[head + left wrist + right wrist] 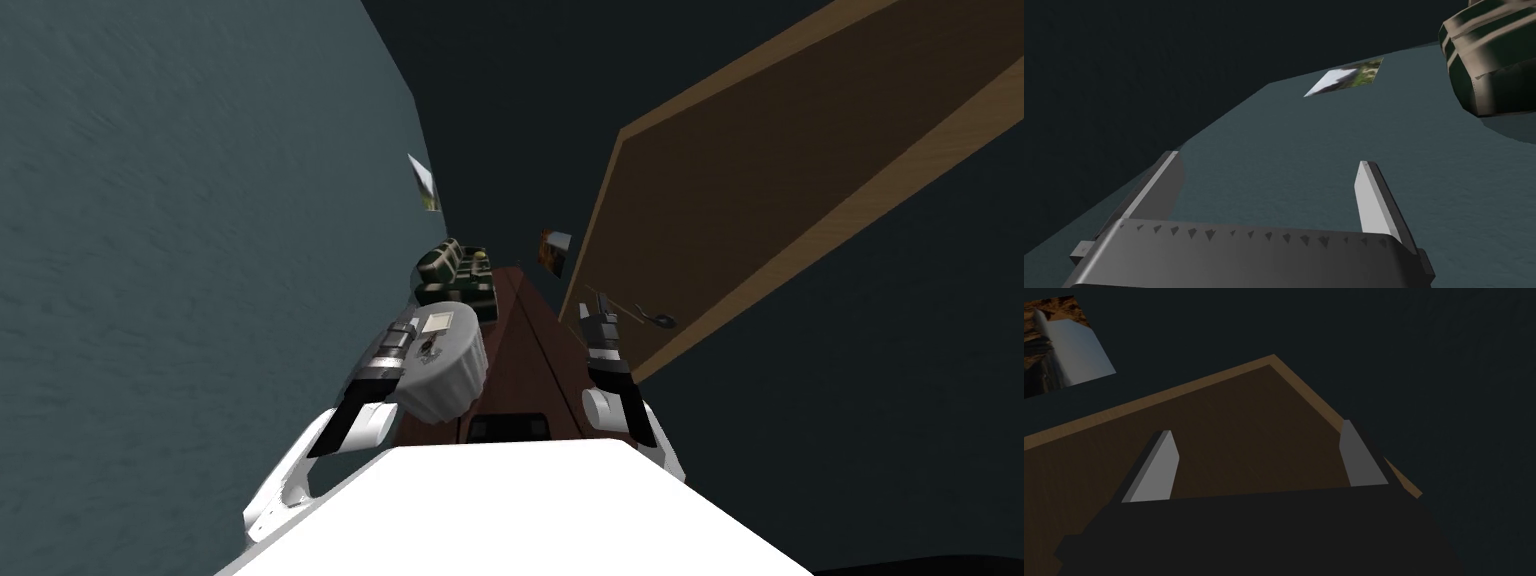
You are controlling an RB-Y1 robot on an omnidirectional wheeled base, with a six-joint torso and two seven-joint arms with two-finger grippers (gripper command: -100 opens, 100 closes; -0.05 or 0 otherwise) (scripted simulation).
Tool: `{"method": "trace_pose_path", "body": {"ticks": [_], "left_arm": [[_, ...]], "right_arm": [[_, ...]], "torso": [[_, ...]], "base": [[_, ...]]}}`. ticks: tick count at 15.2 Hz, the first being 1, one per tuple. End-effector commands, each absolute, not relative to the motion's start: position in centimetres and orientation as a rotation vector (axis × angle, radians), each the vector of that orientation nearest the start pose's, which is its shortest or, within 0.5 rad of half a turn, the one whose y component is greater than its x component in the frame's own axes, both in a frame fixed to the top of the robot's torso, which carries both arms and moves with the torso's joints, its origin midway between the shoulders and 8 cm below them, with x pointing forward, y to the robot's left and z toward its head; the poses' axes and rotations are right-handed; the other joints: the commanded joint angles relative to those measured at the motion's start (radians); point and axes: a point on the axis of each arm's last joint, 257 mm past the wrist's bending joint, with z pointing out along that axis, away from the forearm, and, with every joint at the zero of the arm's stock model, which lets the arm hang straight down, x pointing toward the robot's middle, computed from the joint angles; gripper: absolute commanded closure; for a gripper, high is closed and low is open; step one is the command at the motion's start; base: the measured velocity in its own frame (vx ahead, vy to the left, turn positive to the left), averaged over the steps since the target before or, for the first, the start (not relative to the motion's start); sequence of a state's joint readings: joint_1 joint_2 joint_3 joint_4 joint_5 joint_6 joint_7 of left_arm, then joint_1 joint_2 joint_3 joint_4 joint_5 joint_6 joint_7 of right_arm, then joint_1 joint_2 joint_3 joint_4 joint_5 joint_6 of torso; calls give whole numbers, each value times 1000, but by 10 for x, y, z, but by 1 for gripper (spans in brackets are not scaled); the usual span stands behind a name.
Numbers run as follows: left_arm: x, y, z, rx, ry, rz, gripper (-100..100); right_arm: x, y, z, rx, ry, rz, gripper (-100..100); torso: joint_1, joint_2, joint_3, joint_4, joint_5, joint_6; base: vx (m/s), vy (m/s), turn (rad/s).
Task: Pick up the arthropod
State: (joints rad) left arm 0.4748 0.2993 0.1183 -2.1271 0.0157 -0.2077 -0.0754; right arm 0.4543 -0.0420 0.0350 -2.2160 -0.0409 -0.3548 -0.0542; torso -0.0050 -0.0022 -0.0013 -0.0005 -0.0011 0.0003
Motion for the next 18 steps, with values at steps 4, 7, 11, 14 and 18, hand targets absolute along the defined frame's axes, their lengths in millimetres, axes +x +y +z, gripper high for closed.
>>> {"method": "trace_pose_path", "body": {"ticks": [4,7,11,14,18], "left_arm": [[410,372,-128,-813,1198,-847,-100],[412,393,-151,-866,1247,-780,-100],[408,435,-191,-960,1326,-654,-100],[404,457,-211,-1012,1364,-589,-100],[395,482,-239,-1090,1417,-506,-100]], "right_arm": [[384,-268,-20,818,728,1384,0],[384,-268,-20,818,728,1384,0],[384,-268,-20,818,728,1384,0],[384,-268,-20,818,728,1384,0],[384,-268,-20,818,728,1384,0]], "torso": [[1,0,0,0,0,0],[0,0,0,0,0,0],[1,0,0,0,0,0],[2,0,0,0,0,0],[1,0,0,0,0,0]], "base": [[31,-60,-66],[39,-72,-73],[39,-60,-62],[40,-51,-69],[44,-51,-70]]}}
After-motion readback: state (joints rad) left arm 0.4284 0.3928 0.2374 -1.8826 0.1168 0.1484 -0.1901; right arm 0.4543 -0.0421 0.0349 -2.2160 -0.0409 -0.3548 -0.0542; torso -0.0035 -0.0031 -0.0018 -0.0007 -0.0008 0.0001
